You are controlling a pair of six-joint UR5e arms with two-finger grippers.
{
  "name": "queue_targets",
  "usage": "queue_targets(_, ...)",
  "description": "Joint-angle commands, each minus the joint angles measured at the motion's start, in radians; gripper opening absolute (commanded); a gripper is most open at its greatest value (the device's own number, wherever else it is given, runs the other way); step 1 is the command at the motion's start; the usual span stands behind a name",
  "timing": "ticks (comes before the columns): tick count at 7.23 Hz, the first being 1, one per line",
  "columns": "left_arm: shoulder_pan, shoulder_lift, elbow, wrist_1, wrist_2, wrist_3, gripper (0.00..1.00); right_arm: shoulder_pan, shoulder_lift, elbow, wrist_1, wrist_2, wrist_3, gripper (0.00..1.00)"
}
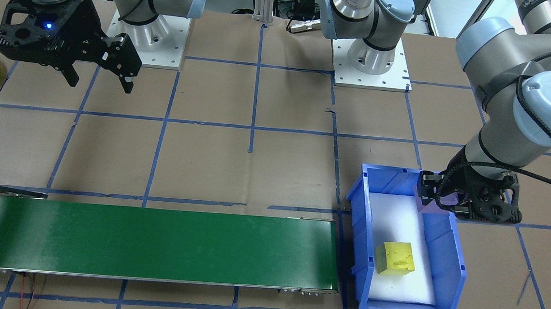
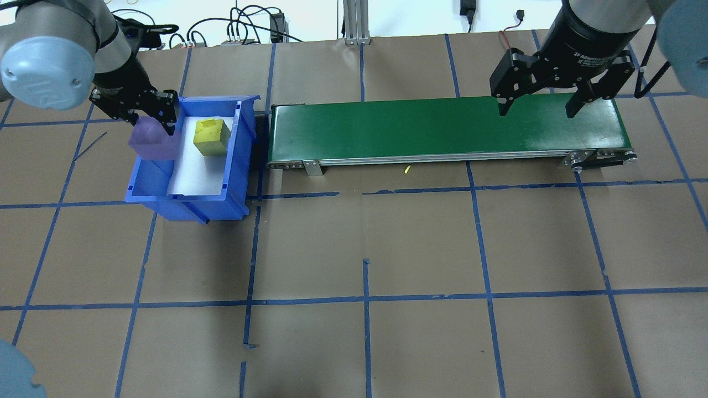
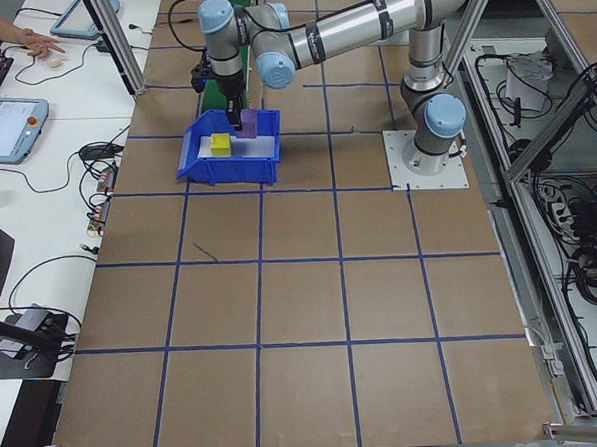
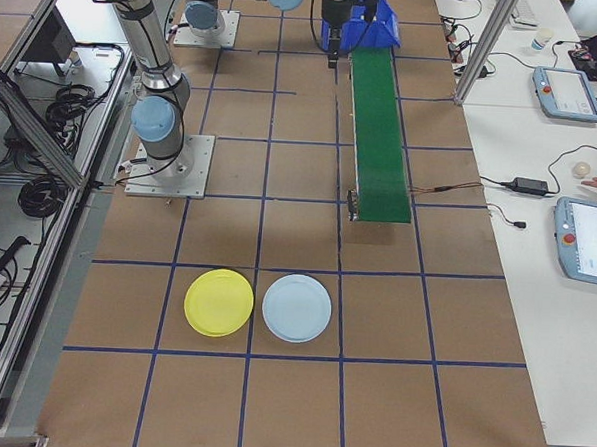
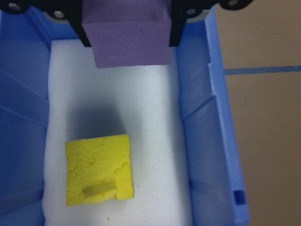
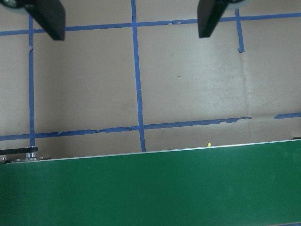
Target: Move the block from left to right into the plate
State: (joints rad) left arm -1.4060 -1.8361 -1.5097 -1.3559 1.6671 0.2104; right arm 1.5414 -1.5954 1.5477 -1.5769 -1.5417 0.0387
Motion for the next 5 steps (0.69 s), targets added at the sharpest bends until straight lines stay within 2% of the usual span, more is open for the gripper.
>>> queue_targets(1,-0.098,-0.015,0.058,-0.009,-0.015,-0.191,0.34,0.0,0.0,0.0,0.002,0.0,0.001,1.0)
queue_targets(3,-0.2,-0.06,0.059,0.033,-0.024,-0.273,0.34,0.0,0.0,0.0,0.002,0.0,0.0,1.0)
queue_targets(4,-0.247,-0.121,0.057,0.135,-0.055,-0.298,0.34,0.0,0.0,0.0,0.002,0.0,0.0,1.0)
queue_targets(5,-0.292,-0.182,0.062,0.185,-0.058,-0.34,0.36,0.0,0.0,0.0,0.002,0.0,0.0,1.0)
